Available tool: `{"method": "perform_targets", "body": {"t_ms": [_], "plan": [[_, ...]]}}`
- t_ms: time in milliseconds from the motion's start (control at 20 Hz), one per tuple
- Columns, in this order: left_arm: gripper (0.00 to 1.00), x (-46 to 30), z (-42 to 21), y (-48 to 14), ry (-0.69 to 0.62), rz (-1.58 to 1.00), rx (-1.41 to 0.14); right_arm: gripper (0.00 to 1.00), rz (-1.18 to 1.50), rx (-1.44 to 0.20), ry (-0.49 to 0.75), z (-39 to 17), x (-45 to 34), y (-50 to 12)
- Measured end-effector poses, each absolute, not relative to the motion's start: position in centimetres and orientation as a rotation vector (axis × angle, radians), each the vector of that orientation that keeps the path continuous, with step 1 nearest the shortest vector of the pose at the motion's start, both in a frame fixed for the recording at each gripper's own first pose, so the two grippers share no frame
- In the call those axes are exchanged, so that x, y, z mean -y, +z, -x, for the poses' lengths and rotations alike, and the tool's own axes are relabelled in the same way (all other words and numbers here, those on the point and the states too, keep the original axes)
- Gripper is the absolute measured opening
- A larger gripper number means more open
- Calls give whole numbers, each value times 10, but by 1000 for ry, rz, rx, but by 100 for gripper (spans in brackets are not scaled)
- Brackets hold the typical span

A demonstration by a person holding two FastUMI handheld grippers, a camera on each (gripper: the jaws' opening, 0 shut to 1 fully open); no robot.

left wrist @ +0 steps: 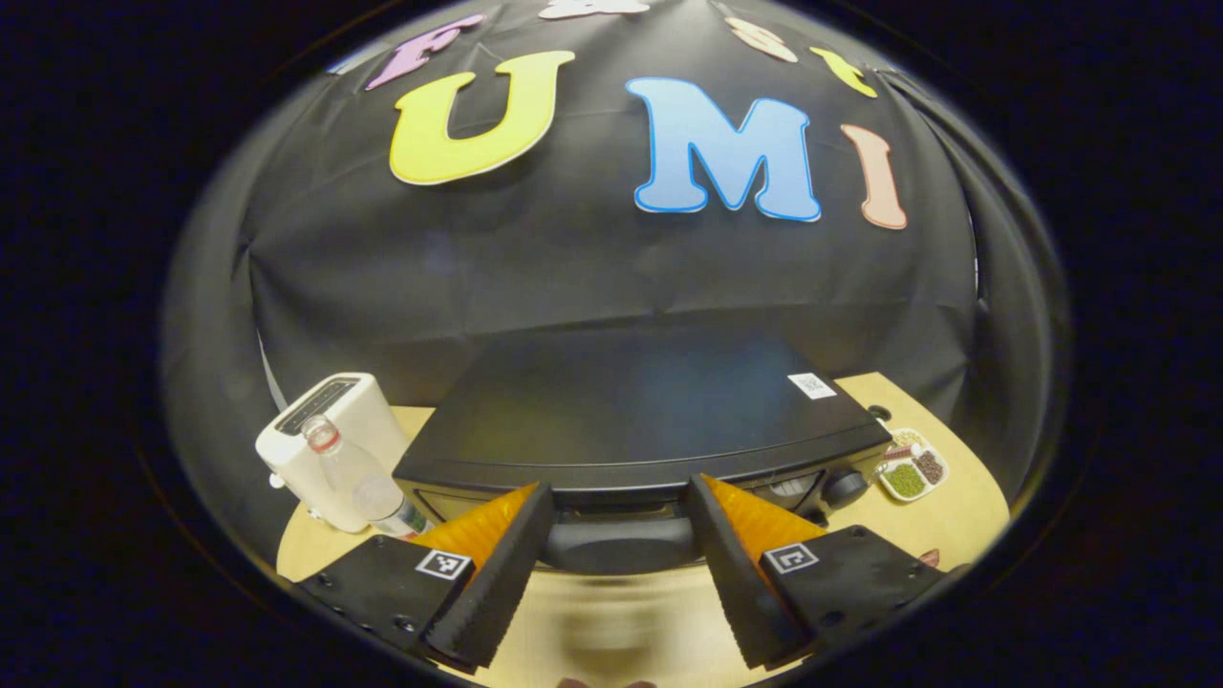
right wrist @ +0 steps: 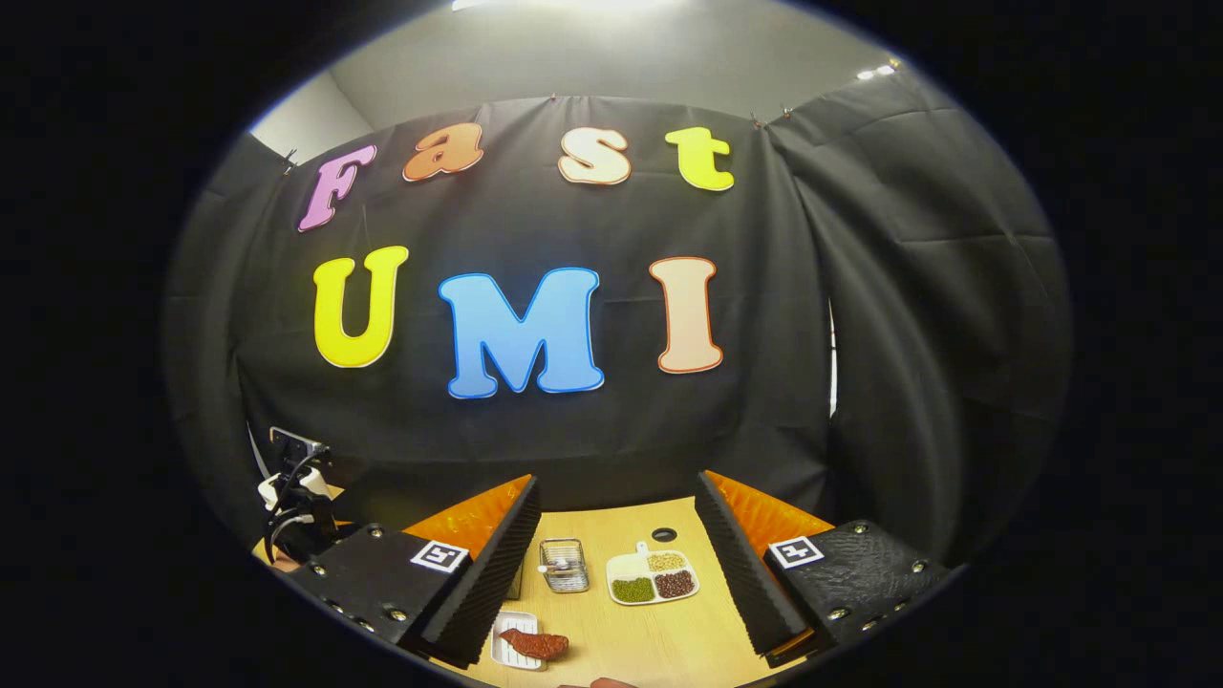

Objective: Open the electric oven with the left hand, put the food in, and close the electric oven.

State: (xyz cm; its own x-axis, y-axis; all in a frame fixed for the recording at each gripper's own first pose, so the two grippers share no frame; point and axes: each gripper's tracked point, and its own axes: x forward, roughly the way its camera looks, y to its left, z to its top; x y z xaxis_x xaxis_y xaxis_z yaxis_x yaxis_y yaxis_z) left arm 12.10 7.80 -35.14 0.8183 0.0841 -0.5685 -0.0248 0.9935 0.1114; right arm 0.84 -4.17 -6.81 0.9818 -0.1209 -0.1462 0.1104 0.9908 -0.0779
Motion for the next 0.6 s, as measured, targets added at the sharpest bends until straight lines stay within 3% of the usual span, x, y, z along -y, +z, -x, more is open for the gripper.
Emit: {"method": "perform_targets", "body": {"t_ms": [50,150,200,600], "plan": [[100,-78,-120,-353,60,-102,-612,99,69,-151,-113,-8,40,-68],[96,-77,-112,-352,58,-108,-612,99,69,-143,-100,-7,34,-66],[100,-77,-108,-352,57,-103,-612,99,71,-139,-95,-6,32,-66],[96,-75,-48,-368,63,-78,-649,99,66,-128,-60,2,19,-62]]}}
